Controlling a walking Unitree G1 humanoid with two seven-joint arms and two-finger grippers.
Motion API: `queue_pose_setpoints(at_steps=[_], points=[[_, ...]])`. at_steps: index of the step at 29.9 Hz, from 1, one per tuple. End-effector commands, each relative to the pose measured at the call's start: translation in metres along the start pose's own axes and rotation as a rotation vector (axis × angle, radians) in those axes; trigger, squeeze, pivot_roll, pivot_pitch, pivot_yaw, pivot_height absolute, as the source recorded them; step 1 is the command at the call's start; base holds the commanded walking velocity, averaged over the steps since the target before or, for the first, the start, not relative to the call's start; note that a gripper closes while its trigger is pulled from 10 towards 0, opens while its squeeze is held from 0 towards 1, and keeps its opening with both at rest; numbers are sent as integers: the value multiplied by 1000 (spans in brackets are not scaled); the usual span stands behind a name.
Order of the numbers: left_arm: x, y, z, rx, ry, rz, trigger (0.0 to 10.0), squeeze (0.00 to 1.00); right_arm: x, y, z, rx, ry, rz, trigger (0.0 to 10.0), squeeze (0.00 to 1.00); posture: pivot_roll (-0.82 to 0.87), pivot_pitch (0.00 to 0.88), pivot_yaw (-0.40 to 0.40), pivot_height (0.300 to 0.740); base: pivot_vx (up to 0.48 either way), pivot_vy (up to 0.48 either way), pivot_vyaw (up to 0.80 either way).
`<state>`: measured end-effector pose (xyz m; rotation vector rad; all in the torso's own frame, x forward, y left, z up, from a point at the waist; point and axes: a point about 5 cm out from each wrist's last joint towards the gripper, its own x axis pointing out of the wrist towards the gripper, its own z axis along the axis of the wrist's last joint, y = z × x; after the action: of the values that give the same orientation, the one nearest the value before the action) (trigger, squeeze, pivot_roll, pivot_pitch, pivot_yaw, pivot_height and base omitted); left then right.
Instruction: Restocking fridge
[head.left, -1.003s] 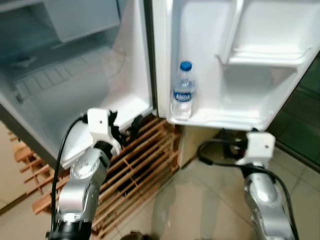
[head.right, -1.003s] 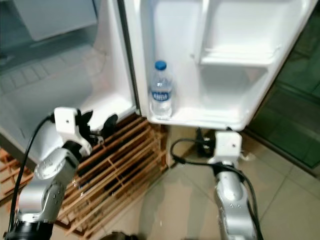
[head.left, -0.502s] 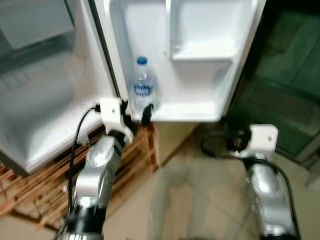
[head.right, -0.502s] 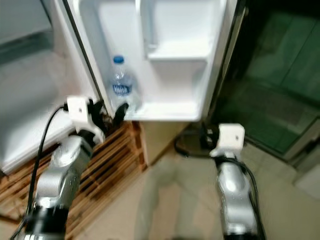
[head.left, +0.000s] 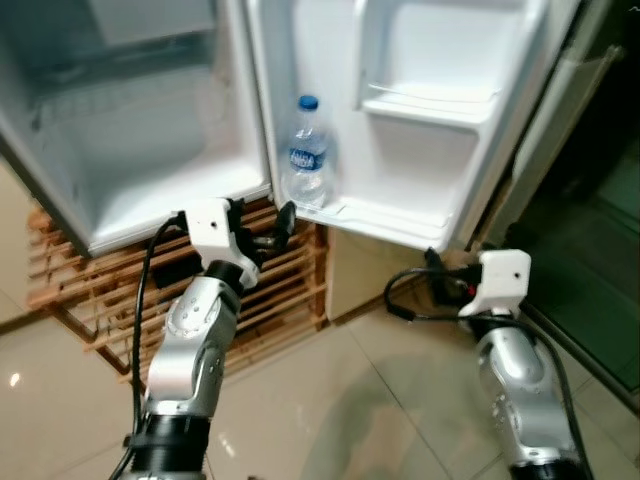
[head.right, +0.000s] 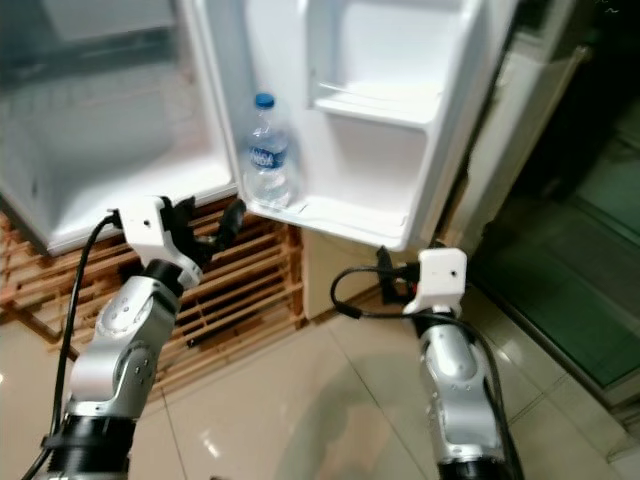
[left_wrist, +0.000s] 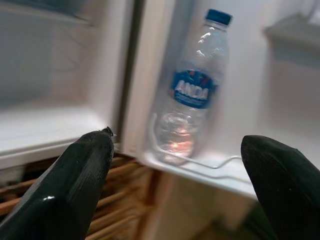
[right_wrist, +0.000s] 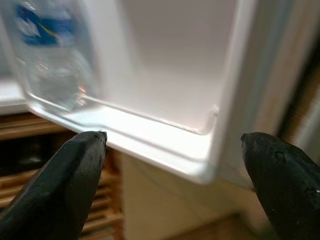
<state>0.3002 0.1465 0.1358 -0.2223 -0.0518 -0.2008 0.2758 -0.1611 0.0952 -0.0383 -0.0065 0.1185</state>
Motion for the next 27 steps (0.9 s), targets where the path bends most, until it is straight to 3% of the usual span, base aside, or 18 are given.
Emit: queue_pose_setpoints(at_steps=[1,13,15,19,21,23,25,27], points=[[3,-6,2,0,-8,-9,10000,0,-1,-8,-2,4,11,-20,10000,0,-84,0,56,740,0,-465,619],[3,-4,-2,10,6,0,10000,0,-7,-10,-10,-6,35,-2,10000,0,-84,0,58,740,0,-460,576],[3,-2,-6,6,30,22,10000,0,-12,-9,-29,-42,159,49,10000,0,-84,0,59,740,0,0,256],[5,9,-12,53,74,64,10000,0,-9,-34,-39,-116,239,-87,10000,0,-83,0,58,740,0,0,0],[8,19,-21,85,121,95,10000,0,2,-56,-35,-164,252,-214,10000,0,-87,0,63,740,0,0,0],[11,27,-25,102,152,122,10000,0,17,-80,-24,-234,236,-351,10000,0,-83,0,65,740,0,0,0],[12,31,-27,132,172,133,10000,0,26,-91,-15,-260,223,-412,10000,0,-76,0,66,740,0,0,0],[10,37,-30,200,200,141,10000,0,47,-103,7,-294,171,-474,10000,0,-48,0,72,740,0,0,0]])
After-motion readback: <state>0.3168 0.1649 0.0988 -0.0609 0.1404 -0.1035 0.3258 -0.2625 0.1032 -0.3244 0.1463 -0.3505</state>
